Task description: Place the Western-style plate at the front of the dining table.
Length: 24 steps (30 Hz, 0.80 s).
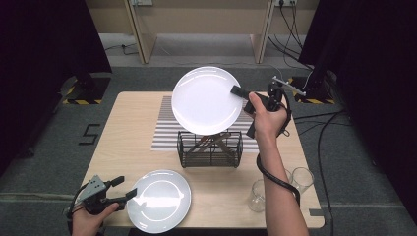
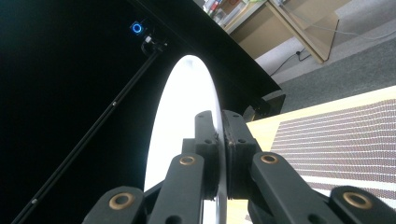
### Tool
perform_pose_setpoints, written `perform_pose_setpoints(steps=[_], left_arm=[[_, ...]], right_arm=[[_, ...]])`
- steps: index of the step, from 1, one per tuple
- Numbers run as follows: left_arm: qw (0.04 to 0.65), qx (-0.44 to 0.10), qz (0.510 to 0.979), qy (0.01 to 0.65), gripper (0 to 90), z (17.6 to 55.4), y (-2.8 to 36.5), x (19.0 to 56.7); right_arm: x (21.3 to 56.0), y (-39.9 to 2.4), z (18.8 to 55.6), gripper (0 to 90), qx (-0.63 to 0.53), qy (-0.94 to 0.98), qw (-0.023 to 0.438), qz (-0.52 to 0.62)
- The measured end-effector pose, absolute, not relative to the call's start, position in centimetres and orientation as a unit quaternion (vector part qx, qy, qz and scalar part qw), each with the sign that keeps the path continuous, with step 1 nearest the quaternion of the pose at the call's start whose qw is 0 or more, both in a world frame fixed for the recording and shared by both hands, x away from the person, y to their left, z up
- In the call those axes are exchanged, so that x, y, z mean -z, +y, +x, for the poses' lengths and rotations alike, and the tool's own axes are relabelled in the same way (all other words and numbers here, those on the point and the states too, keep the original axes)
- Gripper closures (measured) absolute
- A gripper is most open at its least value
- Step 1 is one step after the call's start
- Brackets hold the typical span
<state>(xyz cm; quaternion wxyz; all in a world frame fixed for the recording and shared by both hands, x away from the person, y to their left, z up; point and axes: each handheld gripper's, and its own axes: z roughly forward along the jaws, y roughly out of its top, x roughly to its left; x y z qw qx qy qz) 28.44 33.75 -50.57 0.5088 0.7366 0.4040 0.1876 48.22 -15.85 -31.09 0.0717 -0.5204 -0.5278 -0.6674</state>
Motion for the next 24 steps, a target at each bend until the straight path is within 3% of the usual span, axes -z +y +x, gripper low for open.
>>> perform_pose_setpoints(steps=[24], left_arm=[[0.509,-0.187,0.737,0.404,24.1,28.47,33.77,50.60]], right_arm=[[31.09,-16.02,48.88,86.2,0.665,-0.523,0.072,-0.528]])
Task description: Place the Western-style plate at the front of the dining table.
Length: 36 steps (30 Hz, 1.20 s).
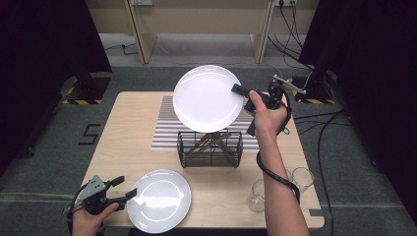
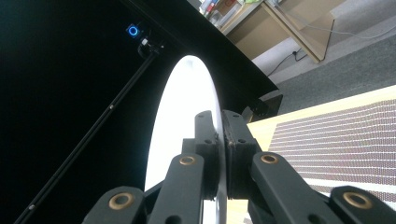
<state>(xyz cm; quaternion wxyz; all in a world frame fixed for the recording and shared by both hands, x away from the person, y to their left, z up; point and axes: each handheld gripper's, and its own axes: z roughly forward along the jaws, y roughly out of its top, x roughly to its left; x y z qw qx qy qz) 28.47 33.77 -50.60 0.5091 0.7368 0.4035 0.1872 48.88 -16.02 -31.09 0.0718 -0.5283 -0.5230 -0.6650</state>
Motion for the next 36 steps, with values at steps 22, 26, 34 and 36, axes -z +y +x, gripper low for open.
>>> perform_pose_setpoints(steps=[22,26,34,36], left_arm=[[0.509,-0.188,0.736,0.405,24.1,28.46,33.82,50.61],[0.509,-0.187,0.736,0.405,24.1,28.45,33.82,50.62],[0.509,-0.187,0.736,0.405,24.1,28.47,33.81,50.63],[0.509,-0.187,0.736,0.405,24.1,28.46,33.82,50.64]], right_arm=[[30.93,-16.13,49.41,86.1,0.664,-0.518,0.074,-0.534],[30.91,-16.18,49.51,86.1,0.665,-0.517,0.074,-0.534],[30.88,-16.31,49.72,86.1,0.665,-0.513,0.074,-0.537],[30.86,-16.31,49.78,86.1,0.665,-0.513,0.074,-0.537]])
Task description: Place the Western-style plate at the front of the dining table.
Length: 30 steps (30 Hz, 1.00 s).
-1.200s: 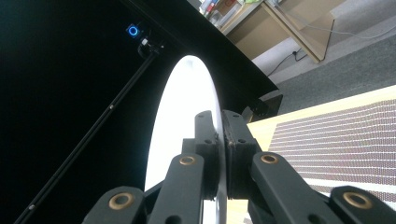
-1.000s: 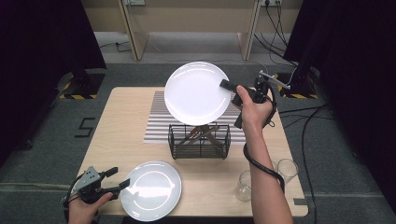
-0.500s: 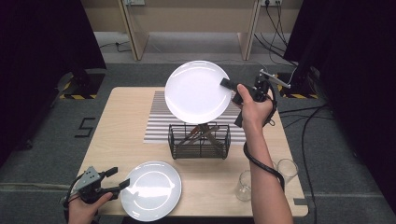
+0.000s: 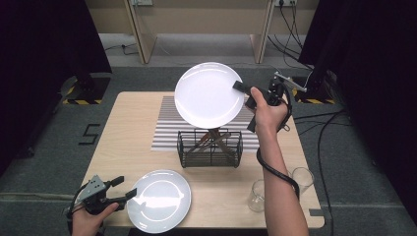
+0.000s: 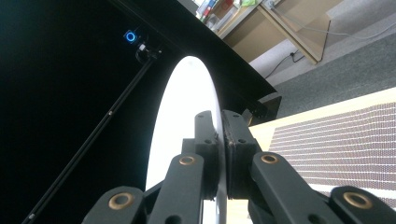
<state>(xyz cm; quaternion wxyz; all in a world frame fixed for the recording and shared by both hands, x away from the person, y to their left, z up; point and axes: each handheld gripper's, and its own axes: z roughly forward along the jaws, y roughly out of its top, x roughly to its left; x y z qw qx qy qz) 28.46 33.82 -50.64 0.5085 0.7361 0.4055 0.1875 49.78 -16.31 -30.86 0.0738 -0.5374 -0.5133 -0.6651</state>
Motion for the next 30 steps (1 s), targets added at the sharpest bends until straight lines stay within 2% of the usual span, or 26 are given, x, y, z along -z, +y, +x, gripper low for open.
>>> perform_pose_setpoints(steps=[30], left_arm=[[0.508,-0.188,0.736,0.406,24.1,28.46,33.89,50.65]], right_arm=[[30.96,-16.13,50.59,86.0,0.665,-0.508,0.074,-0.542]])
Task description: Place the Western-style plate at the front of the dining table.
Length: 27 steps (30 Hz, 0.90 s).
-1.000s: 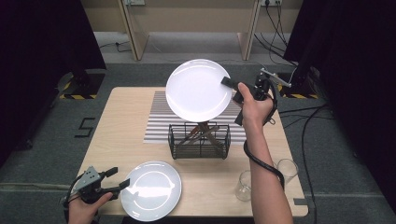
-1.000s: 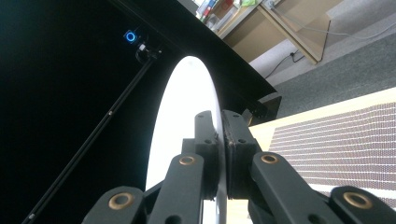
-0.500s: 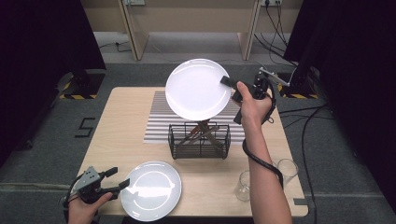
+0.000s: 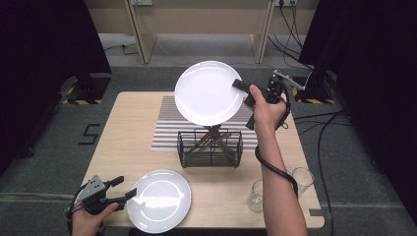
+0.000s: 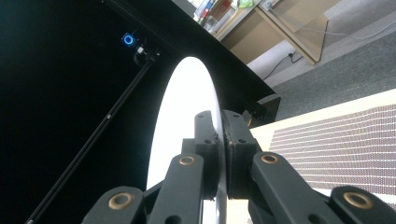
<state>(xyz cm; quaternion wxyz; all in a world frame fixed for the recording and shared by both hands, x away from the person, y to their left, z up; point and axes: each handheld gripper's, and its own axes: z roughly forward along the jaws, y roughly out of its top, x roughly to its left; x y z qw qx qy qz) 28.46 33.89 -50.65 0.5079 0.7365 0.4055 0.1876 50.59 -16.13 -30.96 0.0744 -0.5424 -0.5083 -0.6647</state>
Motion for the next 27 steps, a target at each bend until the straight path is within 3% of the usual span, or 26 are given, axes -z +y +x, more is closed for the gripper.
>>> perform_pose_setpoints(steps=[27], left_arm=[[0.509,-0.188,0.736,0.405,24.1,28.49,33.90,50.65]], right_arm=[[30.80,-16.09,51.18,85.9,0.664,-0.505,0.073,-0.547]])
